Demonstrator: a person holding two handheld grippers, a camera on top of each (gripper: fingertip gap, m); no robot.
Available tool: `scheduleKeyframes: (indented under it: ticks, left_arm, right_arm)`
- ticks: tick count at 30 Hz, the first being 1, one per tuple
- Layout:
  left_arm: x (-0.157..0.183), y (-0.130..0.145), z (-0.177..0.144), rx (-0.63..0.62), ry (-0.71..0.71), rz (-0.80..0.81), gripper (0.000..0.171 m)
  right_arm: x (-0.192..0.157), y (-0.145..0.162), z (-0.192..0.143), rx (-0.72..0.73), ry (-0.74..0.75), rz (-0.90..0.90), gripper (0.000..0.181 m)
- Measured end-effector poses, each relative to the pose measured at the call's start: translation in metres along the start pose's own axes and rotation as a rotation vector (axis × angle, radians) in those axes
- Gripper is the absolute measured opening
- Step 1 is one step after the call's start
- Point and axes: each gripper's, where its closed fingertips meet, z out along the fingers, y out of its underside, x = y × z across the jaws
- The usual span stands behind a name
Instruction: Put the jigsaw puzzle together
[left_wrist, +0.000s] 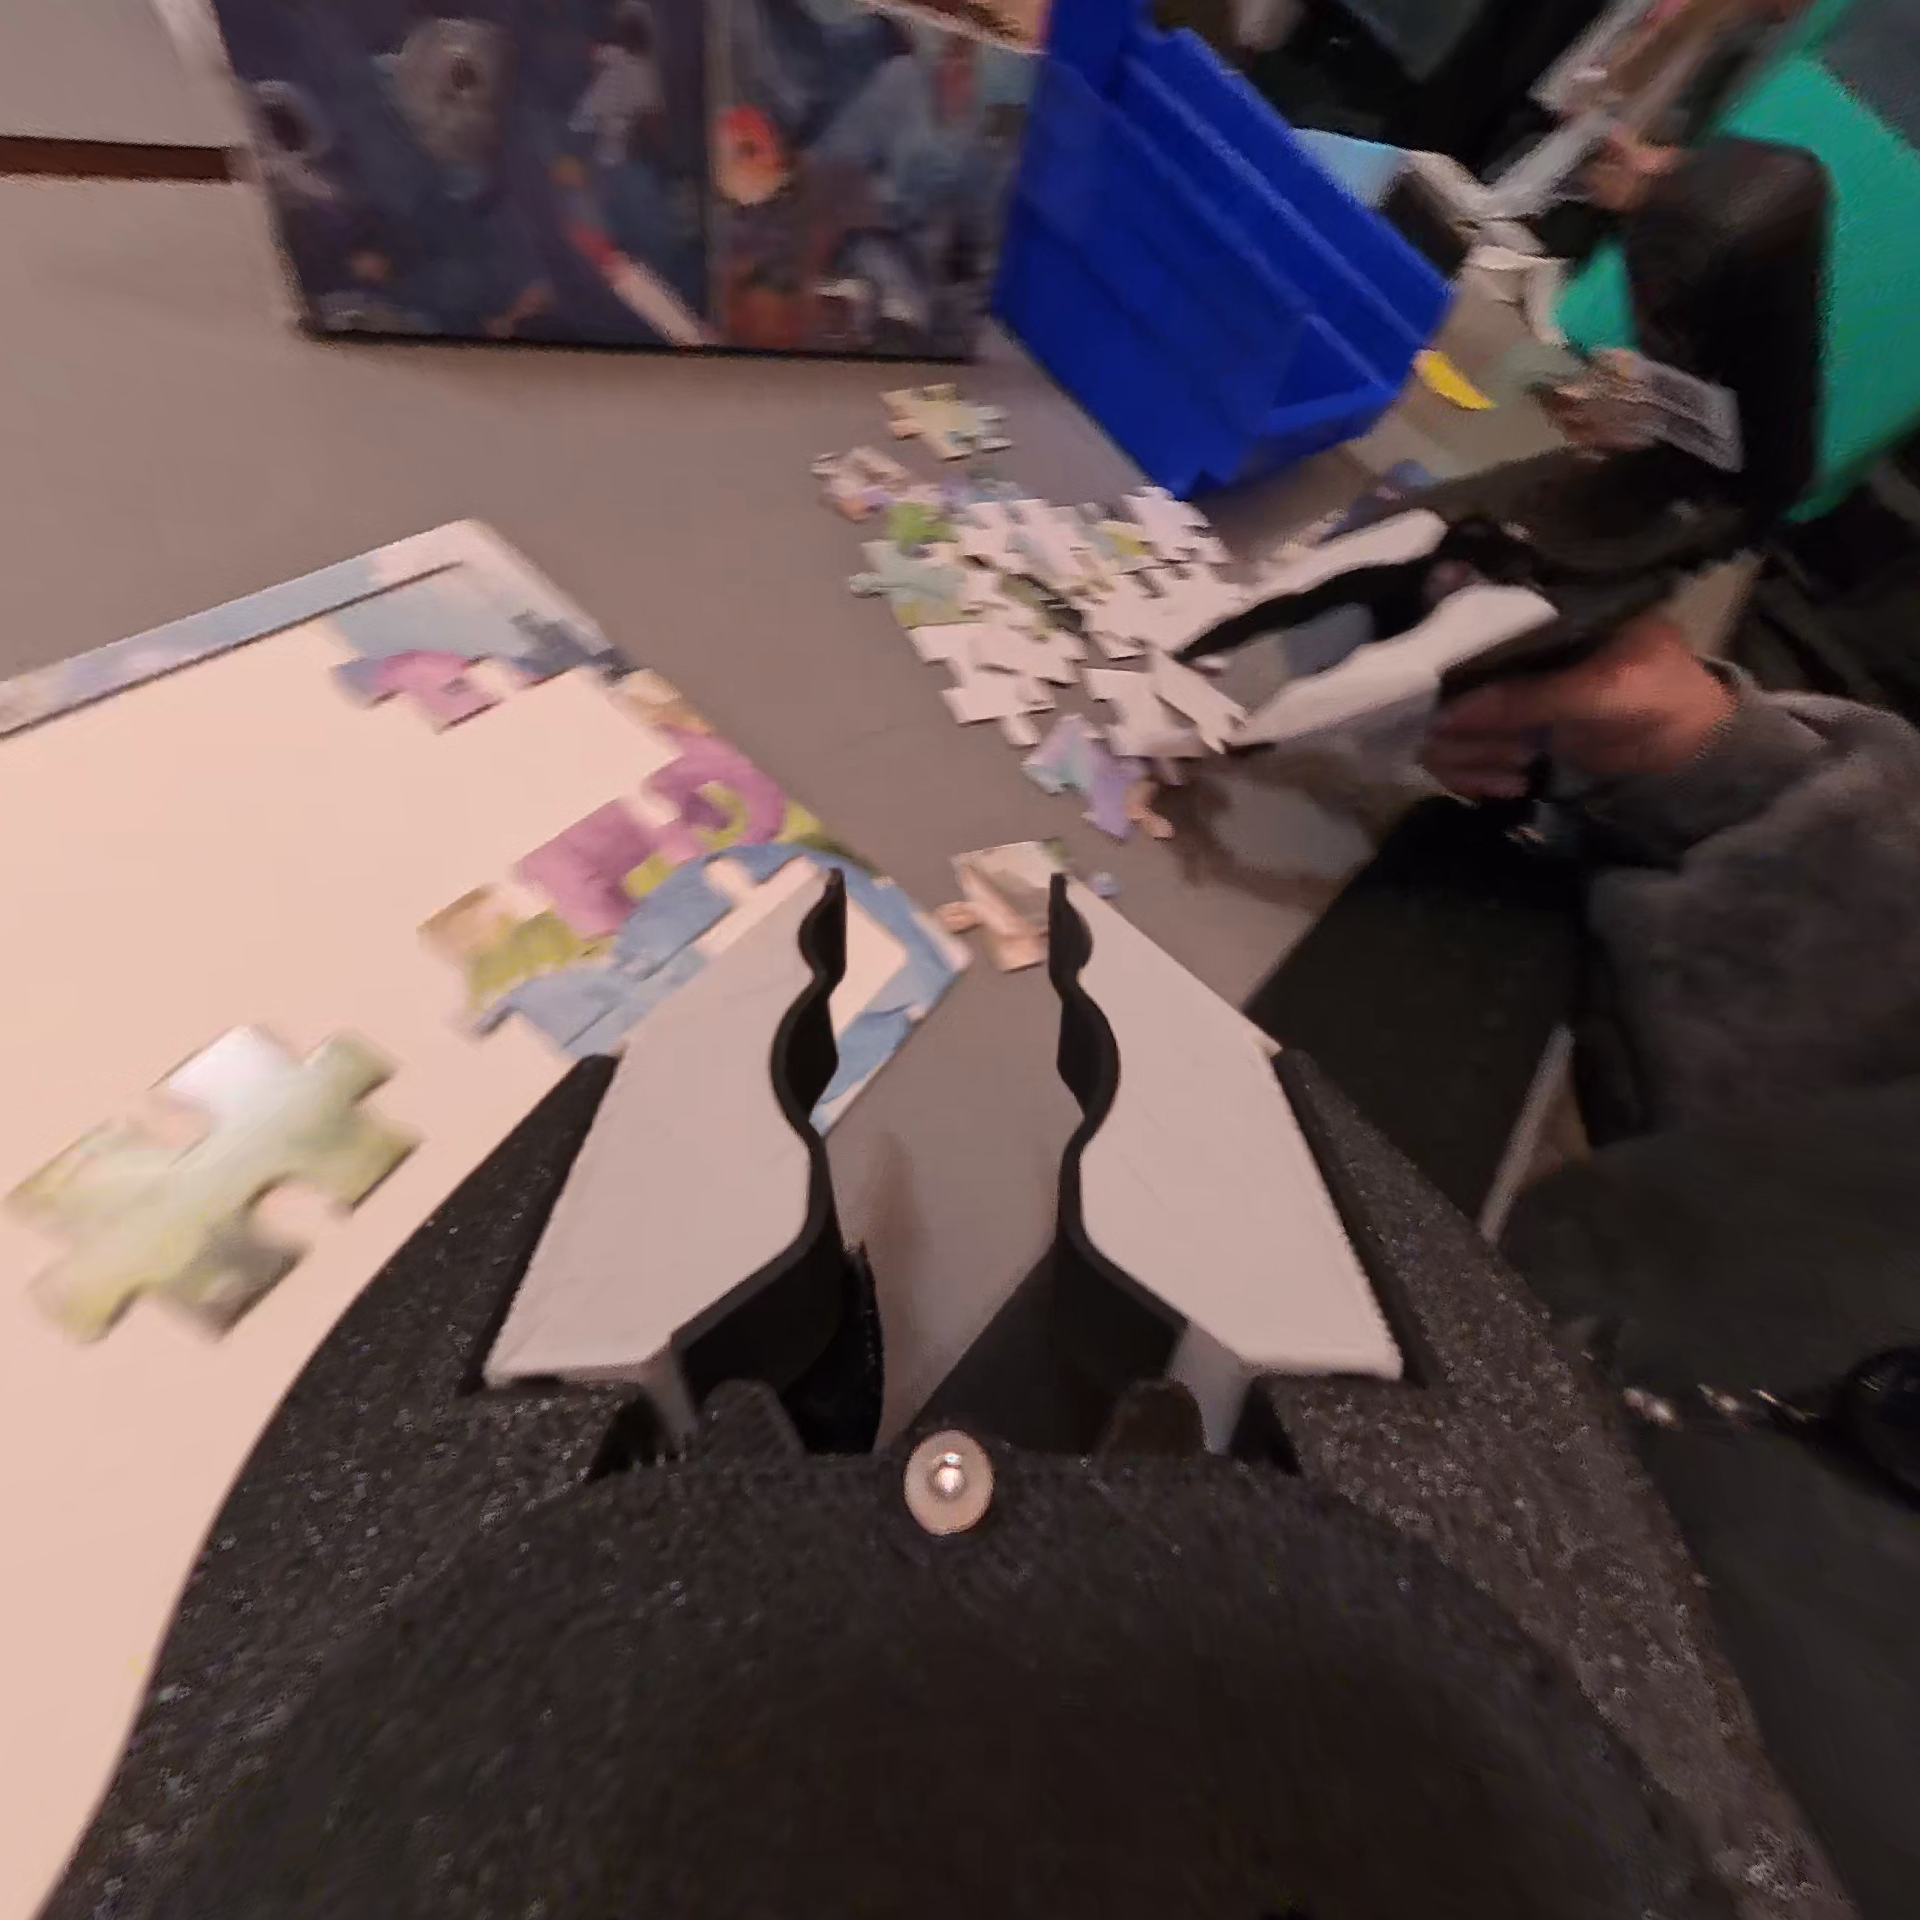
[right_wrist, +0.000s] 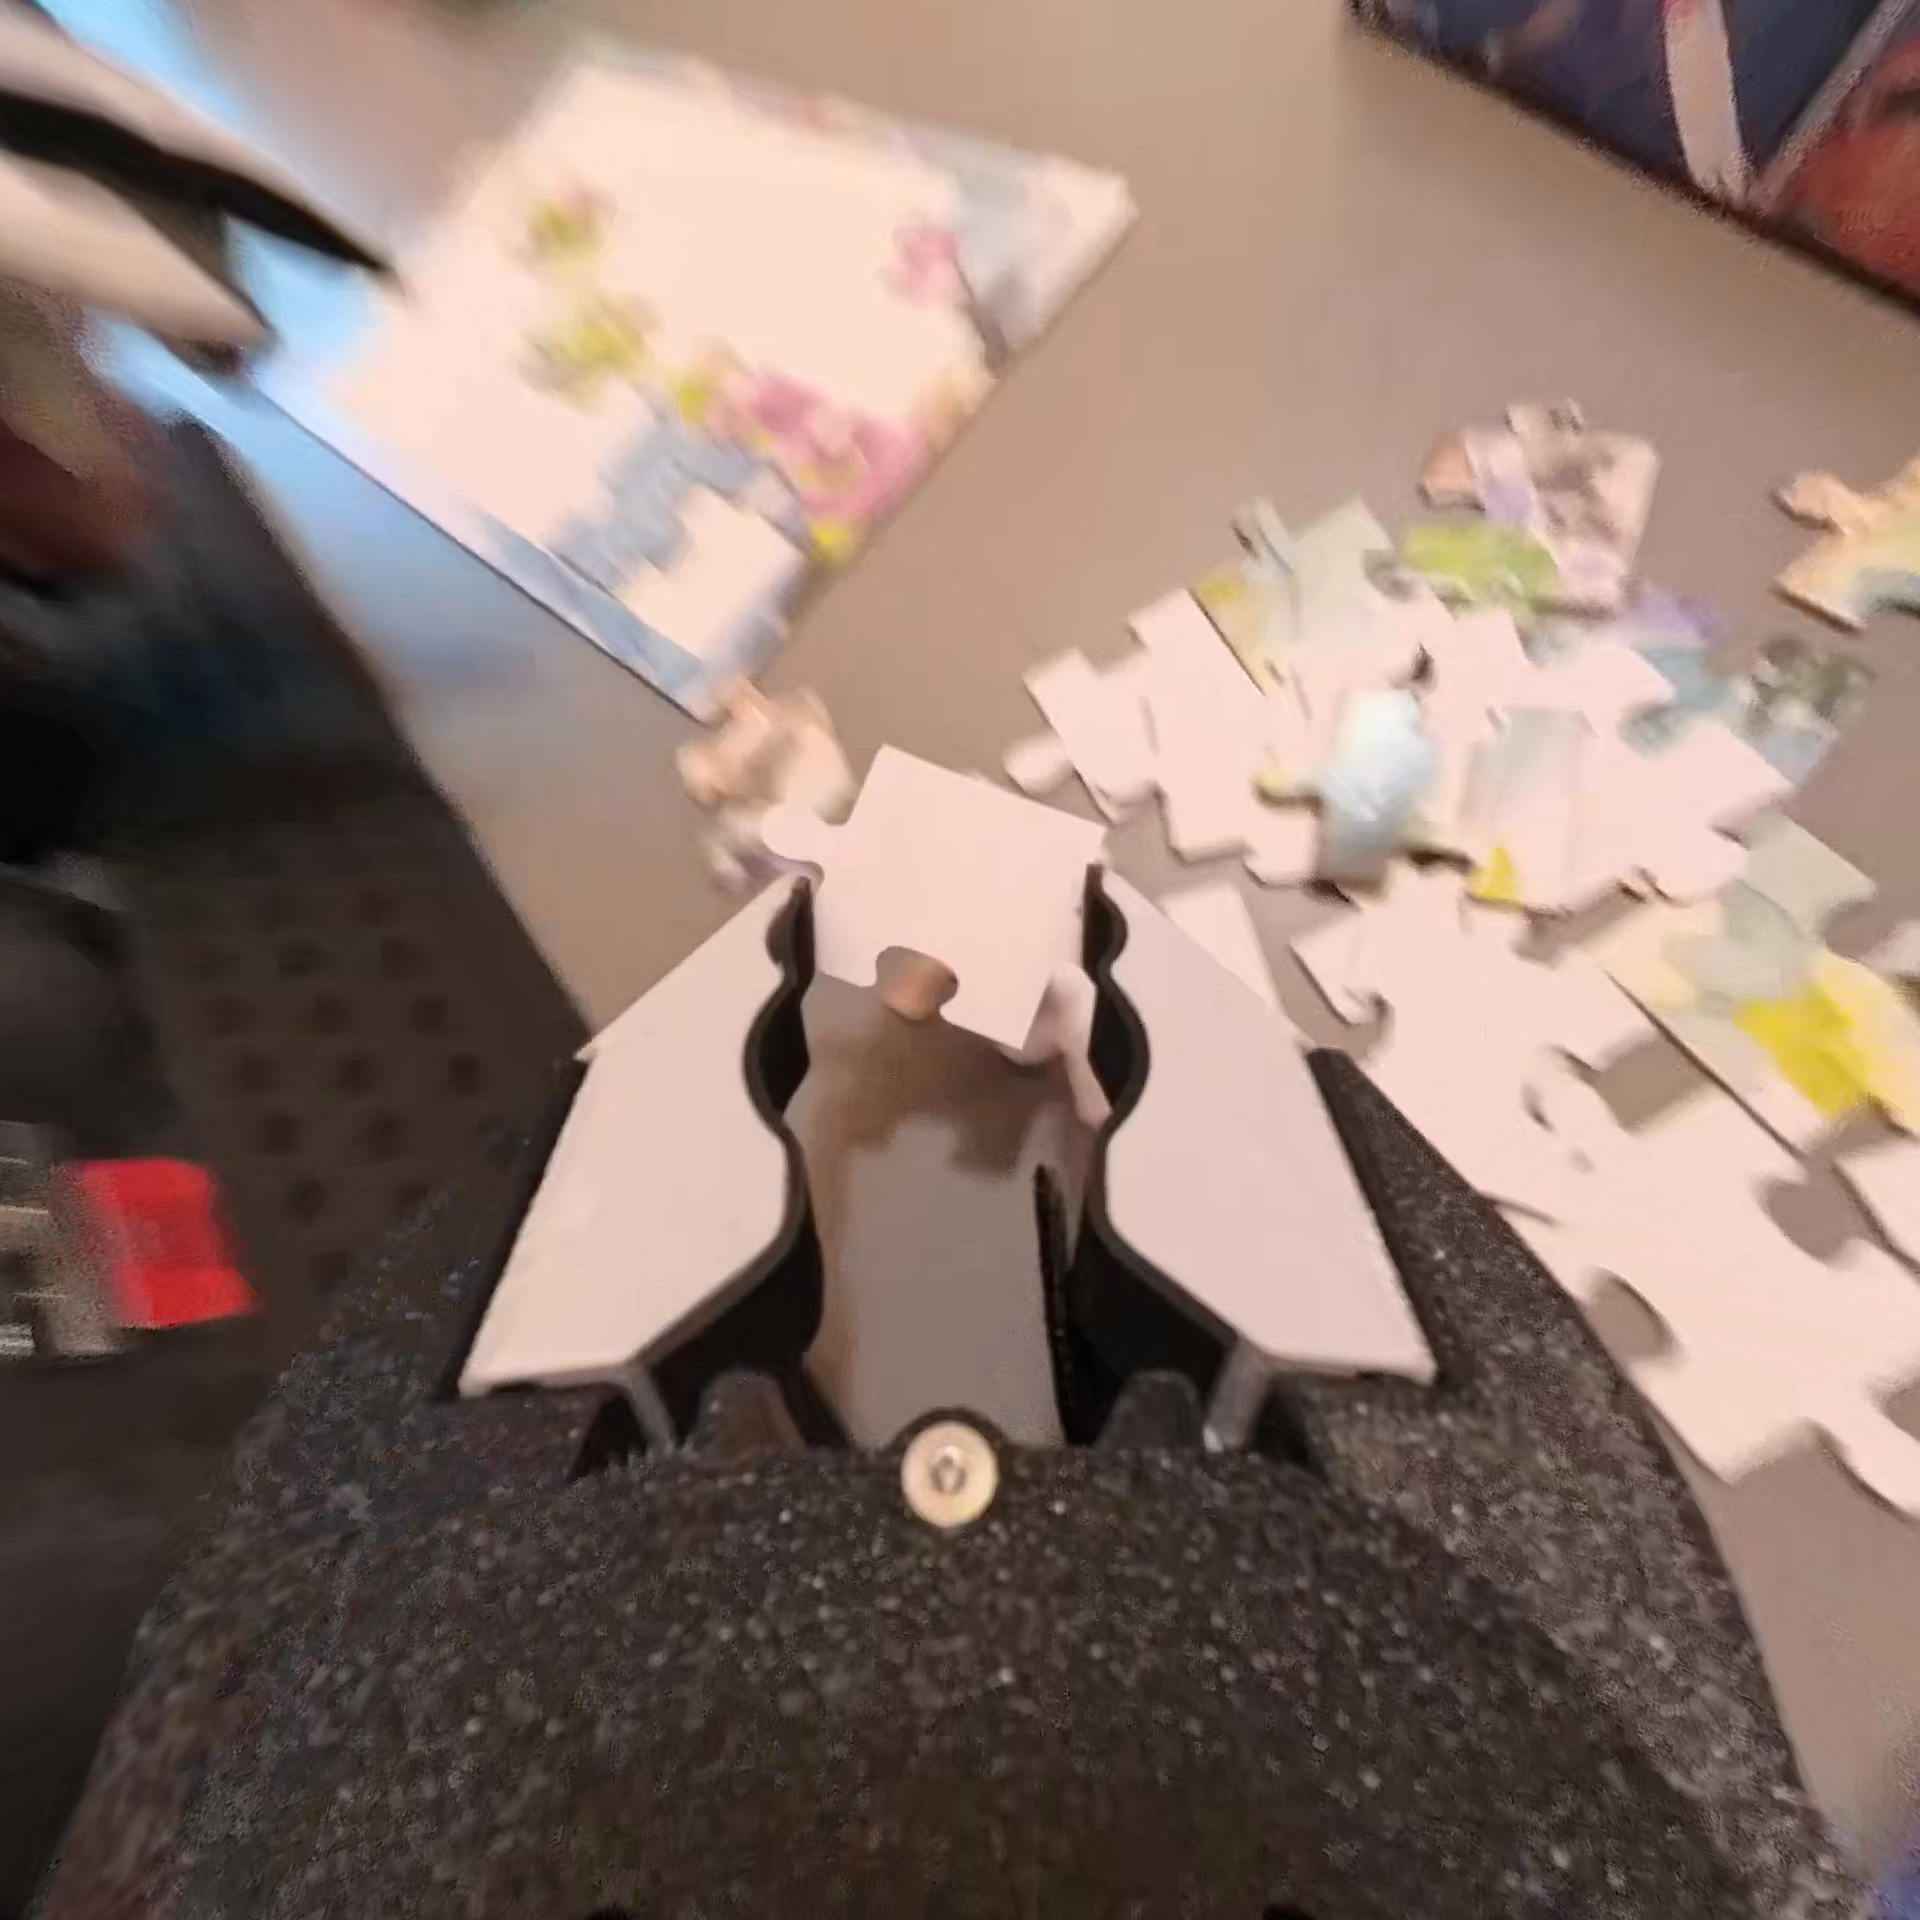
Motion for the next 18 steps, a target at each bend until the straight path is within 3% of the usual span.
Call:
scheduleKeyframes:
  ticks: [2,5,7,8,12,15,18]
  left_arm:
    - [0.029,-0.010,0.006,0.036,0.120,0.092,0.044]
    - [0.072,-0.039,0.004,0.151,0.342,0.178,0.046]
    - [0.090,-0.072,-0.009,0.293,0.512,0.125,0.046]
    - [0.094,-0.088,-0.017,0.362,0.597,0.083,0.046]
    - [0.099,-0.111,-0.030,0.415,0.752,0.079,0.045]
    - [0.110,-0.100,-0.035,0.327,0.873,0.059,0.042]
    - [0.111,-0.083,-0.031,0.252,0.878,0.056,0.036]
  right_arm:
    - [-0.036,-0.041,-0.014,0.204,-0.249,0.138,0.052]
    - [-0.093,-0.104,-0.057,0.486,-0.899,0.472,0.051]
    - [-0.108,-0.124,-0.078,0.559,-1.279,0.651,0.051]
    - [-0.112,-0.128,-0.077,0.559,-1.383,0.698,0.051]
    - [-0.137,-0.136,-0.063,0.493,-1.580,0.768,0.052]
    - [-0.151,-0.139,-0.058,0.453,-1.668,0.799,0.052]
    - [-0.163,-0.136,-0.046,0.391,-1.674,0.816,0.051]
